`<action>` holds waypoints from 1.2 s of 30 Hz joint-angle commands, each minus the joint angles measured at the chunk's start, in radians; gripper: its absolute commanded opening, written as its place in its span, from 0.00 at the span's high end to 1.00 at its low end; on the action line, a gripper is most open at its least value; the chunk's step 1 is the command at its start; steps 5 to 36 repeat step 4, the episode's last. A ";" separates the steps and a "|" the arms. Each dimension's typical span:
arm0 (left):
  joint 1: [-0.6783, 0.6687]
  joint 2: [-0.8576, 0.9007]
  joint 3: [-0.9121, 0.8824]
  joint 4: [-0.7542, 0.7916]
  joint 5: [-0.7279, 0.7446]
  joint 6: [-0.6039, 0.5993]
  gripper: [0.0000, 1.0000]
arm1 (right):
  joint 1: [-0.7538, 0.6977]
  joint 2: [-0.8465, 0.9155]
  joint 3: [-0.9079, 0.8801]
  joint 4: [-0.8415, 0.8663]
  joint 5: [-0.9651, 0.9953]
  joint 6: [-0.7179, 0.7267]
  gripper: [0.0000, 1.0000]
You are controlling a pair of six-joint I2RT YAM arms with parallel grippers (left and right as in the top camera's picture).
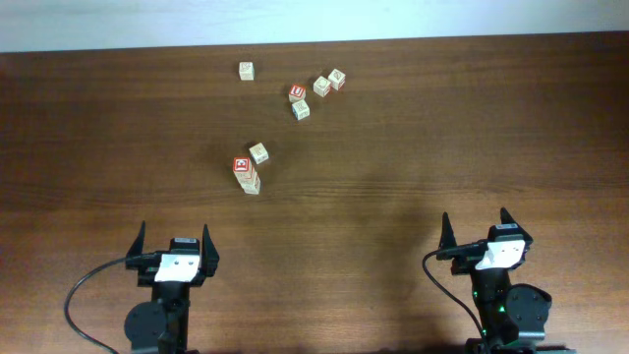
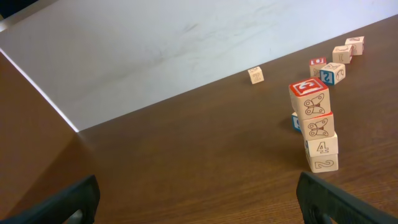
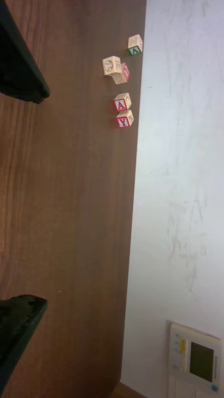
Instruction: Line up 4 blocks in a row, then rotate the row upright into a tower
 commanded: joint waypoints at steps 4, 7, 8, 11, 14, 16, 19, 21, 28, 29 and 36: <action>0.001 -0.011 -0.008 0.000 -0.014 0.012 0.01 | -0.006 -0.007 -0.009 -0.001 0.005 0.001 0.02; 0.001 -0.011 -0.008 0.000 -0.014 0.012 0.01 | -0.006 -0.007 -0.009 -0.001 0.005 0.001 0.02; 0.001 -0.011 -0.008 0.000 -0.014 0.012 0.01 | -0.006 -0.007 -0.009 -0.001 0.005 0.001 0.02; 0.001 -0.011 -0.008 0.000 -0.014 0.012 0.01 | -0.006 -0.007 -0.009 -0.001 0.005 0.001 0.02; 0.001 -0.011 -0.008 0.000 -0.014 0.012 0.01 | -0.006 -0.007 -0.009 -0.001 0.005 0.001 0.02; 0.001 -0.011 -0.008 0.000 -0.014 0.012 0.01 | -0.006 -0.007 -0.009 -0.001 0.005 0.001 0.02; 0.001 -0.011 -0.008 0.000 -0.014 0.012 0.01 | -0.006 -0.007 -0.009 -0.001 0.005 0.001 0.02; 0.001 -0.011 -0.008 0.000 -0.014 0.012 0.01 | -0.006 -0.007 -0.009 -0.001 0.005 0.001 0.02; 0.001 -0.011 -0.008 0.000 -0.014 0.012 0.01 | -0.006 -0.007 -0.009 -0.001 0.005 0.001 0.02; 0.001 -0.011 -0.008 0.000 -0.014 0.012 0.01 | -0.006 -0.007 -0.009 -0.001 0.005 0.001 0.02; 0.001 -0.011 -0.008 0.000 -0.014 0.012 0.01 | -0.006 -0.007 -0.009 -0.001 0.005 0.001 0.02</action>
